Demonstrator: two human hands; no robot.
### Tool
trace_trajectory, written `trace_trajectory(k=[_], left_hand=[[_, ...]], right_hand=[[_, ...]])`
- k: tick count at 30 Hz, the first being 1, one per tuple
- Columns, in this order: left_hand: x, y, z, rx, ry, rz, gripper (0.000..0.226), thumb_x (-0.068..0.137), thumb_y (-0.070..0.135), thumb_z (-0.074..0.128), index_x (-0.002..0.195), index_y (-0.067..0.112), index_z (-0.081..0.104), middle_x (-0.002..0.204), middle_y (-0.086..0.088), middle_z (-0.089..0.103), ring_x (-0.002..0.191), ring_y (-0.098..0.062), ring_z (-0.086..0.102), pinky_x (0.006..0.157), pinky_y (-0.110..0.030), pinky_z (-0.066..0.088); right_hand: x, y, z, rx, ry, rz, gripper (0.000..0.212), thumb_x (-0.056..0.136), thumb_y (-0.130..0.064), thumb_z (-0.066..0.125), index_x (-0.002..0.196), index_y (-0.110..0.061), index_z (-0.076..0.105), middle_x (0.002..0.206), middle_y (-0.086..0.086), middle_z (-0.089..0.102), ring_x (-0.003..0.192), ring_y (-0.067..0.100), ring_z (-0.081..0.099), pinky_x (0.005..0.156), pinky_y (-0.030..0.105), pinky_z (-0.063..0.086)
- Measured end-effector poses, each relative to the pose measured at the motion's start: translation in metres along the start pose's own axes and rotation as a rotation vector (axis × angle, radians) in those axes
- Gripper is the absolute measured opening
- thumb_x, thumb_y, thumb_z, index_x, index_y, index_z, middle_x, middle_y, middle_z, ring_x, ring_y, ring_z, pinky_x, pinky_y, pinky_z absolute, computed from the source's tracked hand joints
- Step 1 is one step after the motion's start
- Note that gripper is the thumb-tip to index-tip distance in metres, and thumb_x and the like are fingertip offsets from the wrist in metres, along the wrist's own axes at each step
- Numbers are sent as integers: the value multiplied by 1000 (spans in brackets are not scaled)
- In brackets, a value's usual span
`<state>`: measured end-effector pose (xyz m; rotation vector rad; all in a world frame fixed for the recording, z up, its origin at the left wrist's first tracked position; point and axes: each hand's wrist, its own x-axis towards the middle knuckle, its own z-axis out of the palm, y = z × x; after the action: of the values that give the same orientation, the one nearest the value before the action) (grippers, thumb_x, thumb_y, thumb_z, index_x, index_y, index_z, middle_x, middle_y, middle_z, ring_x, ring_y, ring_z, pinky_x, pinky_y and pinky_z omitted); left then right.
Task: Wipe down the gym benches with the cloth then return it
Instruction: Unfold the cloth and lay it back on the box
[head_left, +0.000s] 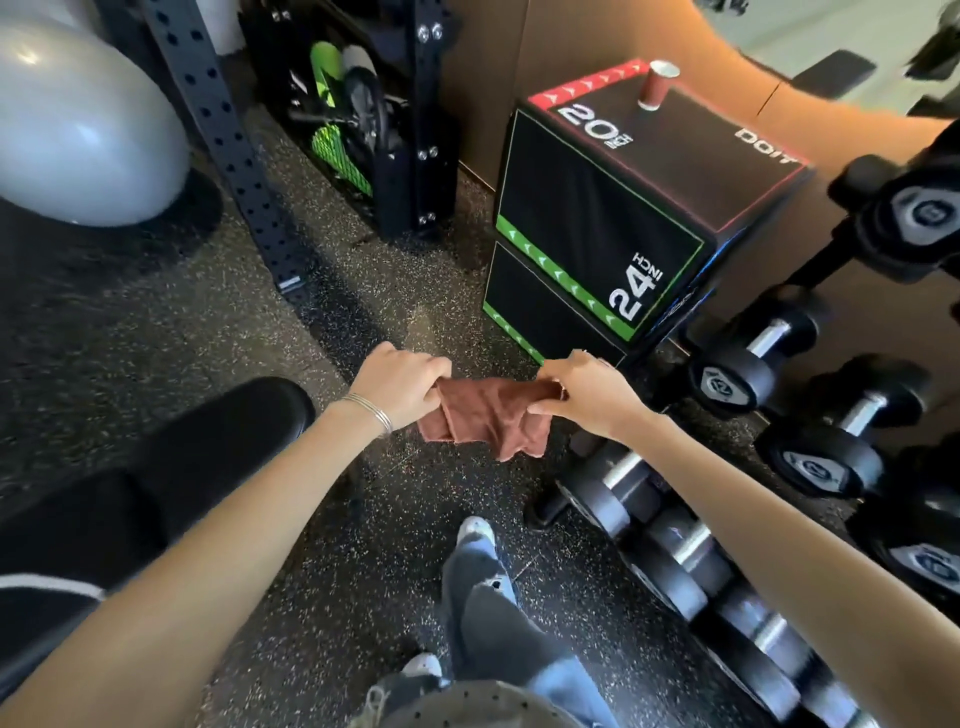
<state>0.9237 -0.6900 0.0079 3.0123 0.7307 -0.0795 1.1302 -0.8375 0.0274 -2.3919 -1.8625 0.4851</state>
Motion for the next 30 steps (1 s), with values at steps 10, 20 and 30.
trace_trajectory(k=[10, 20, 30], left_hand=[[165, -43, -11, 71, -46, 42, 24, 92, 32, 44, 113, 29, 55, 110, 9, 63, 101, -14, 60, 90, -34, 37], [321, -68, -12, 27, -42, 210, 23, 89, 31, 47, 110, 26, 57, 106, 6, 64, 99, -18, 61, 85, -34, 37], [494, -113, -34, -4, -85, 407, 25, 89, 28, 47, 111, 28, 59, 106, 2, 66, 100, -23, 62, 83, -34, 38]], right_hand=[[121, 82, -46, 20, 78, -62, 24, 85, -36, 66, 98, -17, 62, 86, -4, 58, 95, 21, 52, 77, 34, 41], [215, 161, -79, 66, 136, 221, 22, 79, -28, 64, 99, -18, 62, 100, 2, 62, 101, 24, 54, 72, 30, 40], [306, 206, -112, 277, 251, 524, 17, 85, -25, 65, 98, -14, 62, 99, 3, 64, 93, 25, 58, 74, 35, 47]])
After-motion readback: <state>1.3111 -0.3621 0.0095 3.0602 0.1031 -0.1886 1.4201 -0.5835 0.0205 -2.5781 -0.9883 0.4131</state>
